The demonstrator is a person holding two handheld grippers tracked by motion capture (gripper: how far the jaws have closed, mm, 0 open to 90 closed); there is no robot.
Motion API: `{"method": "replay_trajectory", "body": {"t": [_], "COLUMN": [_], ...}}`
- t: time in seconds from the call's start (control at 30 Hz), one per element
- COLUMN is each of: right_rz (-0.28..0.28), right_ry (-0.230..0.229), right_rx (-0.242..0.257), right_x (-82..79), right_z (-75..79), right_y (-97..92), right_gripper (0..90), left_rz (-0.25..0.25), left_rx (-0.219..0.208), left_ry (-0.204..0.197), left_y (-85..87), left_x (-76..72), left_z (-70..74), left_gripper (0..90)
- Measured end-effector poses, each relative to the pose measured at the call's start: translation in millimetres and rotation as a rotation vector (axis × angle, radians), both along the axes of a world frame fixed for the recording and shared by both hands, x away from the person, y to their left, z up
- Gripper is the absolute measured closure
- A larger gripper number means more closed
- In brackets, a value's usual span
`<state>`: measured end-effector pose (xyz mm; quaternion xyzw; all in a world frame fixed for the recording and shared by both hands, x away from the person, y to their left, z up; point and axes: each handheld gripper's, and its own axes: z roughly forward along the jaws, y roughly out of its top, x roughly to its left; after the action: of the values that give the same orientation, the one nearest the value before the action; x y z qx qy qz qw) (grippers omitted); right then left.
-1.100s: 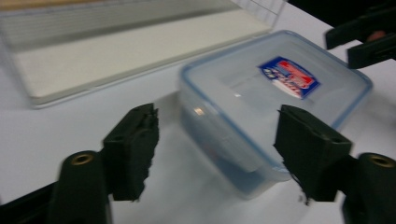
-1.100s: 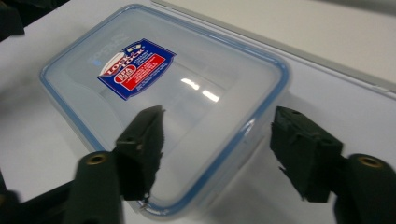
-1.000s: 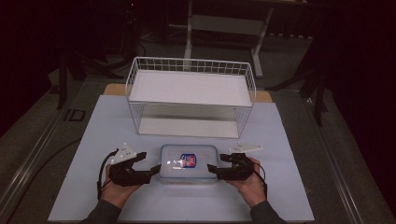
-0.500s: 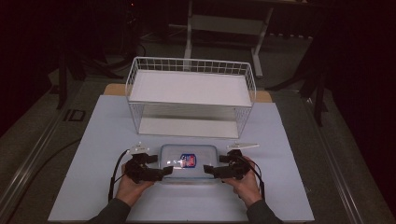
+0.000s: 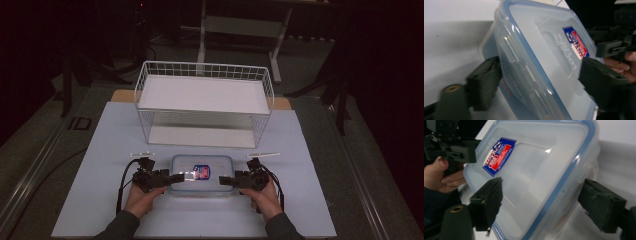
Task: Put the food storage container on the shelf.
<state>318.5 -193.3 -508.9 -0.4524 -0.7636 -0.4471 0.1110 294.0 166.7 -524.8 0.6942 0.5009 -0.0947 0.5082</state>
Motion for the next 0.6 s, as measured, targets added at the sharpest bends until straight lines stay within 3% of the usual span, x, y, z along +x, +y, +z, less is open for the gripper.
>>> {"method": "replay_trajectory", "body": {"t": [0.13,0.3,0.4,0.6], "right_rz": [-0.003,0.005,0.012,0.028], "right_ry": [0.015,-0.004,-0.010,-0.024], "right_rx": [0.036,0.063,0.090,0.119], "right_x": [-0.9,-7.3,-12.6,-18.4], "right_z": [0.2,4.7,6.3,6.5], "right_y": [-7.2,-15.1,-20.6,-25.7], "right_gripper": [29.4,40.5,47.2,51.0], "left_rz": [0.012,0.007,0.010,0.008], "left_rx": [-0.026,-0.026,-0.052,-0.052], "left_ry": [0.000,-0.027,-0.022,-0.018], "left_y": [4.8,8.8,11.4,12.6], "left_x": [-3.5,-15.7,-23.1,-33.0], "left_z": [1.7,8.0,8.1,9.6], "left_gripper": [33.0,40.1,43.8,47.2]}}
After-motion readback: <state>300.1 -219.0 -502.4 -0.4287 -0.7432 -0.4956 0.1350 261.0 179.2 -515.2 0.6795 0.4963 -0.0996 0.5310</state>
